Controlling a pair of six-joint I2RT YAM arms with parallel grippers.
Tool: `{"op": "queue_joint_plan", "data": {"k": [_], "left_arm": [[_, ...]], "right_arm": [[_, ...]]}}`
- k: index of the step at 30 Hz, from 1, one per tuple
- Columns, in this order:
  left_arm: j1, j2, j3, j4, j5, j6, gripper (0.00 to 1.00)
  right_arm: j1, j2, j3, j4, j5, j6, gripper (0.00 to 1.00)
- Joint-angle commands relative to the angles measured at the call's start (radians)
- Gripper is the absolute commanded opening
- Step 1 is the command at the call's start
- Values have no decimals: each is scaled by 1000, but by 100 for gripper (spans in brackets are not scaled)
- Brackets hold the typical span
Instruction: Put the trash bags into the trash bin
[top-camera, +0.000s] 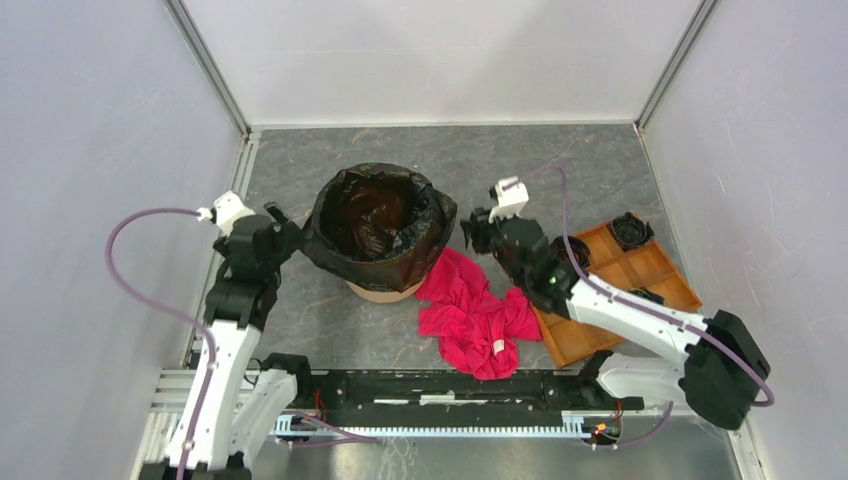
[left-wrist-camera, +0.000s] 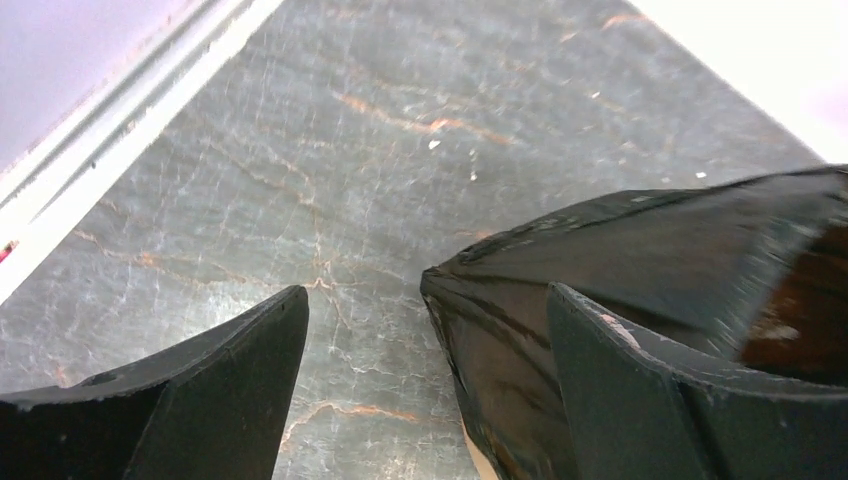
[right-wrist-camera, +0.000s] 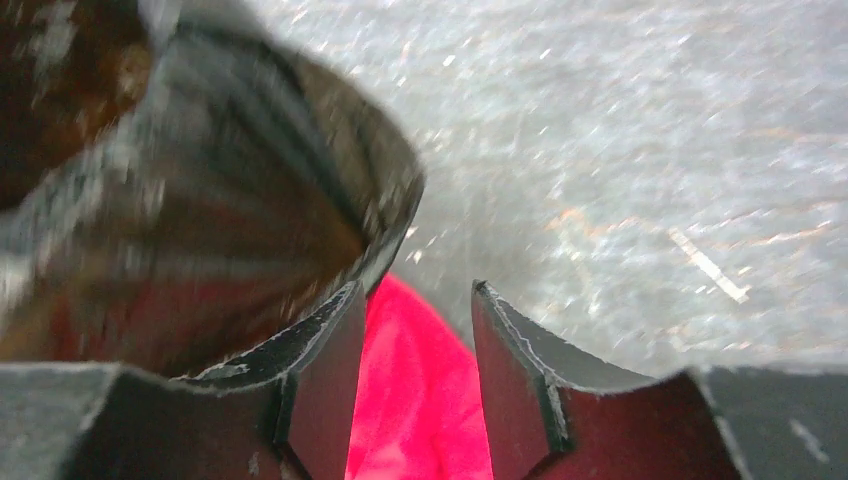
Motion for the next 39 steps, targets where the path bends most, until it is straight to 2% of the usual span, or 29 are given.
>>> {"op": "queue_joint_plan", "data": {"k": [1,6,9,13,17,20,24,27,30,35,37,39], "left_arm": [[38,129,2,46,47,-120,94],[46,206,-36,123,214,-183,93],[48,244,-73,171,285,-219,93],[47,278,-116,260,379,-272,92],[47,300,-145,352,410,-312,92],[48,339,-141,400,420,-326,92],[47,400,-137,478,438,-321,92],[48,429,-121,480,397,-286,93],[53,412,-112,446,349,-247,95],[75,347,-45,273,284,-123,96],[76,307,-31,206,245,-103,99],[76,234,-30,150,140,-121,100]], "right_arm": [[-46,98,196,-136,34,-115,50],[-50,253,285,-73,-91,-75,49],[-49,331,291,7,-195,-21,47],[-48,390,295,70,-244,20,47],[-48,425,296,134,-262,29,47],[-50,440,309,155,-206,-22,48],[-73,455,340,140,-167,-95,50],[-92,446,354,102,-173,-141,53],[-92,405,357,26,-145,-197,63],[-92,288,322,-193,-52,-245,84],[-92,240,294,-256,-40,-256,88],[-90,186,261,-303,-49,-270,91]]}}
